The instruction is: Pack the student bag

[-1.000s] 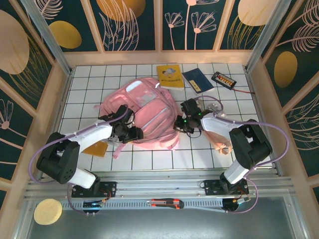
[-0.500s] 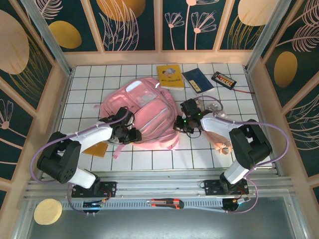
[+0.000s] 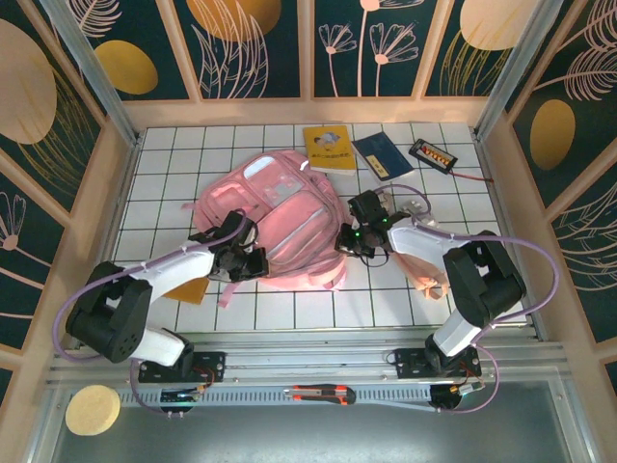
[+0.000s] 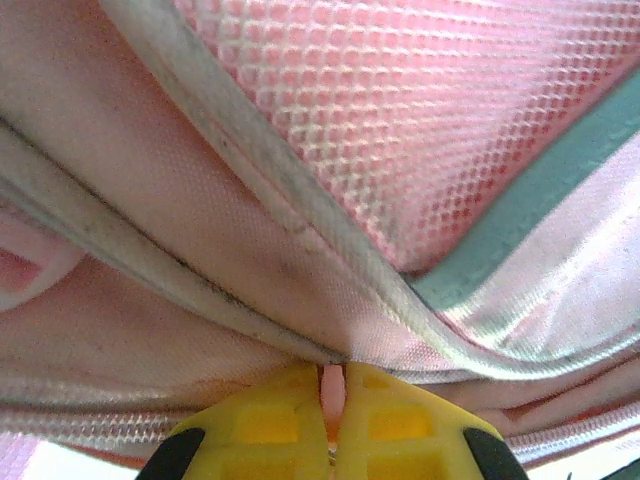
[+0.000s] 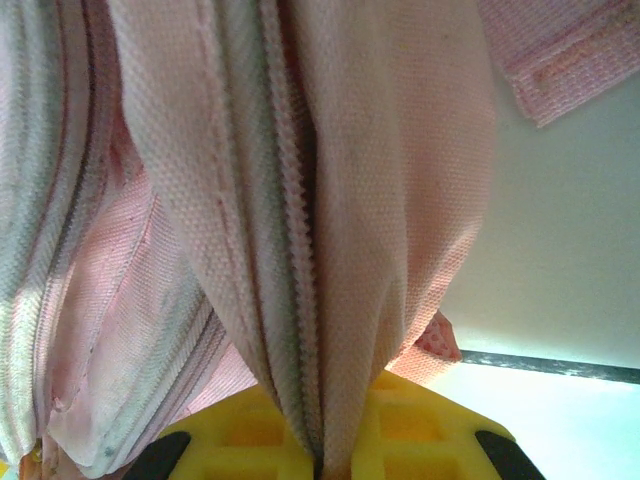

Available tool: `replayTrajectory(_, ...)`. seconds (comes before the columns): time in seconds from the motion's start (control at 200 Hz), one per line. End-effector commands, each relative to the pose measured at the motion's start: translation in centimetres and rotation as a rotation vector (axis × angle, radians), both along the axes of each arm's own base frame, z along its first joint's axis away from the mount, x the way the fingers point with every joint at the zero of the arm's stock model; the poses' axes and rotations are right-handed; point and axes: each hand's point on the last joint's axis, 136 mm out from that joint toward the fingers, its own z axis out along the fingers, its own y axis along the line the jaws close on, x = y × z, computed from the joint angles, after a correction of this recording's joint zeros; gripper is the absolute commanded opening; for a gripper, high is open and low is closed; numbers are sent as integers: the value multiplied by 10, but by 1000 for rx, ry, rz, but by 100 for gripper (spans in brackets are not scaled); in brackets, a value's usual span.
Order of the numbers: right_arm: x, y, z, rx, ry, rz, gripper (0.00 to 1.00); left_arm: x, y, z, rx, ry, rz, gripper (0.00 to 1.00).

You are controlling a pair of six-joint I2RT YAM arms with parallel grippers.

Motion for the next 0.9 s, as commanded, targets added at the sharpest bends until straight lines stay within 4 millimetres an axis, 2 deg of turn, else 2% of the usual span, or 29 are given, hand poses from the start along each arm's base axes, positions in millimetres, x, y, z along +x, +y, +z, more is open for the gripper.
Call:
replayTrajectory(0.0, 27, 11, 37, 38, -115, 22, 0, 15, 9, 37, 56, -99, 11, 0)
replayTrajectory(0.055, 35, 13, 57, 47, -162, 29, 0, 26, 12, 59, 71, -156, 11, 0)
replayTrajectory(0.065, 43, 6, 63, 50, -175, 6, 0, 27, 13, 63, 75, -167, 12, 0)
replayTrajectory(0.095, 51, 2, 76, 56, -197, -7, 0, 33, 15, 76, 80, -198, 14, 0)
replayTrajectory(0.14, 62, 0, 99, 73, -241, -14, 0, 43, 16, 96, 74, -252, 15, 0)
replayTrajectory(0.165, 67, 0, 112, 83, -266, -17, 0, 45, 20, 100, 83, -264, 19, 0)
replayTrajectory(0.18, 71, -2, 121, 86, -281, -20, 0, 51, 20, 113, 76, -294, 24, 0)
replayTrajectory(0.29, 90, -5, 168, 111, -369, -28, 0, 70, 31, 151, 90, -385, 41, 0)
replayTrajectory(0.39, 104, -12, 202, 123, -429, -34, 0, 83, 41, 178, 114, -446, 61, 0)
replayTrajectory(0.495, 117, -19, 233, 135, -496, -34, 0, 93, 53, 197, 130, -492, 83, 0)
replayTrajectory(0.585, 124, -25, 247, 137, -527, -28, 0, 95, 58, 206, 123, -518, 95, 0)
replayTrajectory(0.676, 131, -33, 260, 147, -555, -37, 0, 94, 61, 200, 130, -522, 93, 0)
replayTrajectory(0.791, 137, -42, 282, 185, -587, -55, 0, 89, 72, 176, 152, -532, 111, 0)
replayTrajectory(0.891, 140, -42, 299, 225, -598, -51, 0, 81, 85, 143, 154, -527, 151, 0)
